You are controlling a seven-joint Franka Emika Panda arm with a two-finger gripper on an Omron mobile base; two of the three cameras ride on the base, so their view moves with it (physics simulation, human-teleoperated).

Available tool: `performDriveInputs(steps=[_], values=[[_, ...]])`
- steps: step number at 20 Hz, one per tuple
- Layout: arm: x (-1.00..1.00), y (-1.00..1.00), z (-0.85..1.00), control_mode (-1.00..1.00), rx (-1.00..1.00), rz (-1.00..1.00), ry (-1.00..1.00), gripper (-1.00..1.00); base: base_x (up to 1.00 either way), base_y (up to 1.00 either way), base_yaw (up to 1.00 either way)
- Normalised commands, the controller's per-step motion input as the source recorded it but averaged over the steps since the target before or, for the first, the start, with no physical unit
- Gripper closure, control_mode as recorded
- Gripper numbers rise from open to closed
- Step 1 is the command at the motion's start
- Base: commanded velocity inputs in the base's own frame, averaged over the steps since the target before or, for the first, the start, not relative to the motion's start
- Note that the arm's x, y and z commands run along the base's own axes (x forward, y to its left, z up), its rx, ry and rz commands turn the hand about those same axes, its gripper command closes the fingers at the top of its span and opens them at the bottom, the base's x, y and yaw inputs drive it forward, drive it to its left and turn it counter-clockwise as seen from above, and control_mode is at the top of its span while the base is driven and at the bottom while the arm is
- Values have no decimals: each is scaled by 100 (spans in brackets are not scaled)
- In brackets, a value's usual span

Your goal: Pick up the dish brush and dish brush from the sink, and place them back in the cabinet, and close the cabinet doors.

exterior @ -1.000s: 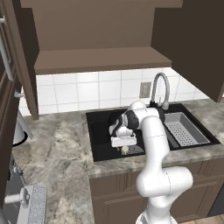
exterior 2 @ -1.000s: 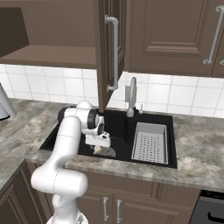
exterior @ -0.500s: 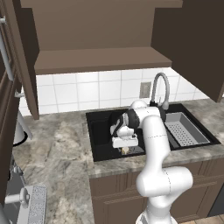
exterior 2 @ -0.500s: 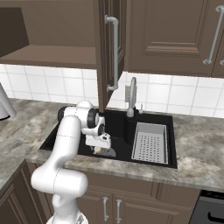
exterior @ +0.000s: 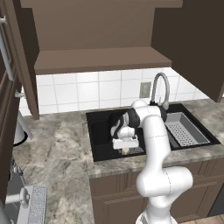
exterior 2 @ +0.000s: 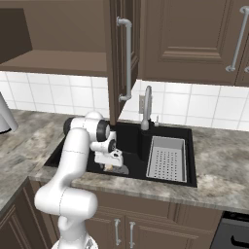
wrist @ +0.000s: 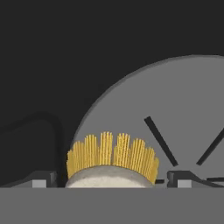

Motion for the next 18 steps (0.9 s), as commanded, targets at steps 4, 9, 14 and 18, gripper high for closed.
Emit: performDriveInputs(steps=[4,9,14,18], values=[[0,13,-21,-100,0,0,-1,100,0,0,0],[0,13,-24,-100,0,0,0,100,0,0,0],[0,9,-9,-100,0,0,0,100,0,0,0],[-3,12,7,-100,0,0,0,100,0,0,0]])
